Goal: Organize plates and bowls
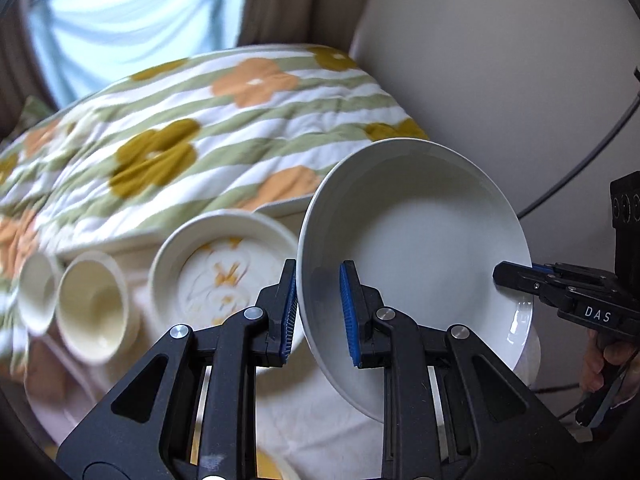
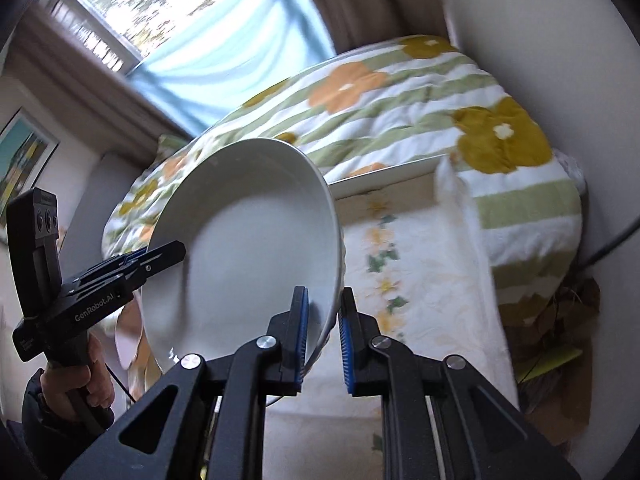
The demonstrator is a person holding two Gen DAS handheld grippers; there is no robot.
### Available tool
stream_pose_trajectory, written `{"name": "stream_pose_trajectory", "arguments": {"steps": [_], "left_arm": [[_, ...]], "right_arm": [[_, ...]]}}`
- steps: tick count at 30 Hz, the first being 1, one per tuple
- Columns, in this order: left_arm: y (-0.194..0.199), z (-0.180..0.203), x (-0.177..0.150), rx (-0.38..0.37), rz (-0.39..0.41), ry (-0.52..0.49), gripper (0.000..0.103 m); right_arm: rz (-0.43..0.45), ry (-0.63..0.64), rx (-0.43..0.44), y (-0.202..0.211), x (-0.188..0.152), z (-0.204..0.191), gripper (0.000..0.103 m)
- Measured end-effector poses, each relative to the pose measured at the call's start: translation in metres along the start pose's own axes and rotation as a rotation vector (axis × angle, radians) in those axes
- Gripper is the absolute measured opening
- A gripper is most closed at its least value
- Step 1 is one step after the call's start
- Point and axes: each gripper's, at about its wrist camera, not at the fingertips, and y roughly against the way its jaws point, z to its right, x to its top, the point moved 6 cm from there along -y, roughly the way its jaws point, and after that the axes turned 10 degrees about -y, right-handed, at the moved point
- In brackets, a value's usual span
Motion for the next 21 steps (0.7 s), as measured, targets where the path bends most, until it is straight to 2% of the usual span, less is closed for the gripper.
{"name": "stream_pose_trajectory", "arguments": {"steps": [7,11,16,21], "left_arm": [[0.056,-0.038,-0.098,0.120,-0.010,0.207,0.018],[0.074,-0.060,-0.155,0.157,-0.036,0.301,0.018],[0.079,-0.087,-0.210,0.163,-0.070,0.365,0.018],[0.065,-0.108,-0.246,0.137,-0.111,0.377,0.018]], "right_arm": [[-0.146,0.125,0.076,-0.029,-0.049,-0.050,0.014],[-0.226,0.182,0.101,-0.051,-0.084,-0.074,0.014],[-0.287,0.229,0.087,-0.077,-0.121,-0.102,0.014],[-0.311,0.236,0.024,-0.101,-0.147,-0.117,0.014]]}}
